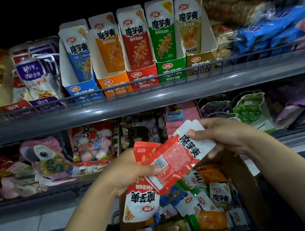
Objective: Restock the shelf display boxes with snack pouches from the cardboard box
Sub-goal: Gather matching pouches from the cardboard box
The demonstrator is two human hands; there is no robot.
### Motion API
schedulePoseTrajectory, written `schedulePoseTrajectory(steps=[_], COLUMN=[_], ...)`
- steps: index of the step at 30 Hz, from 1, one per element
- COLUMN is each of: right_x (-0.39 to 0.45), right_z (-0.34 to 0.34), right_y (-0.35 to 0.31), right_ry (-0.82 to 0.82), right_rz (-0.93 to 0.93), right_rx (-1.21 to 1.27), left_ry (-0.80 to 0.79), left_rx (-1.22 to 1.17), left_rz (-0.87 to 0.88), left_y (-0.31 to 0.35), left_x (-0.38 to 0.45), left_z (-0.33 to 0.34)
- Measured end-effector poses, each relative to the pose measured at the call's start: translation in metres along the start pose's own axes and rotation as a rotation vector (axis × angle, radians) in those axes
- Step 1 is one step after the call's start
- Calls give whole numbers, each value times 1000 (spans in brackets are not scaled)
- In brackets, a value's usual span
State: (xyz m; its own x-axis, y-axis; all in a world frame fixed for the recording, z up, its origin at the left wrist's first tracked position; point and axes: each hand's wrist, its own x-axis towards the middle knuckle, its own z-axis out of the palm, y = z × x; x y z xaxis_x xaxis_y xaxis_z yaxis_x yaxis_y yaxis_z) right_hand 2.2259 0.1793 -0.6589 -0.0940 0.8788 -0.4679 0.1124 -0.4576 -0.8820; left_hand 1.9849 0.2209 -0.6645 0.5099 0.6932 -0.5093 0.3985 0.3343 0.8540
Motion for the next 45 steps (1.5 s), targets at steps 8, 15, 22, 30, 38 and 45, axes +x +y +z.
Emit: schedulePoseTrajectory(steps=[8,15,22,30,38,45], right_x=[-2,-11,-18,-20,-12,-6], right_z=[-5,-1,40,54,58,34], right_y=[0,-2,7,9,11,-3], right_ry=[52,268,241,-82,28,114], right_rz=[-37,-228,-421,-434,-264,-284], right_rx=[109,244,51,-184,143,172], left_ry=[2,178,130,245,304,290], left_rx=[-221,-540,-794,-1129,-986,-683], left_rz=[-36,-83,-64,-19,332,447], left_y=[-3,7,20,20,30,47], left_x=[4,5,0,12,5,5], left_z=[7,7,27,26,39,40])
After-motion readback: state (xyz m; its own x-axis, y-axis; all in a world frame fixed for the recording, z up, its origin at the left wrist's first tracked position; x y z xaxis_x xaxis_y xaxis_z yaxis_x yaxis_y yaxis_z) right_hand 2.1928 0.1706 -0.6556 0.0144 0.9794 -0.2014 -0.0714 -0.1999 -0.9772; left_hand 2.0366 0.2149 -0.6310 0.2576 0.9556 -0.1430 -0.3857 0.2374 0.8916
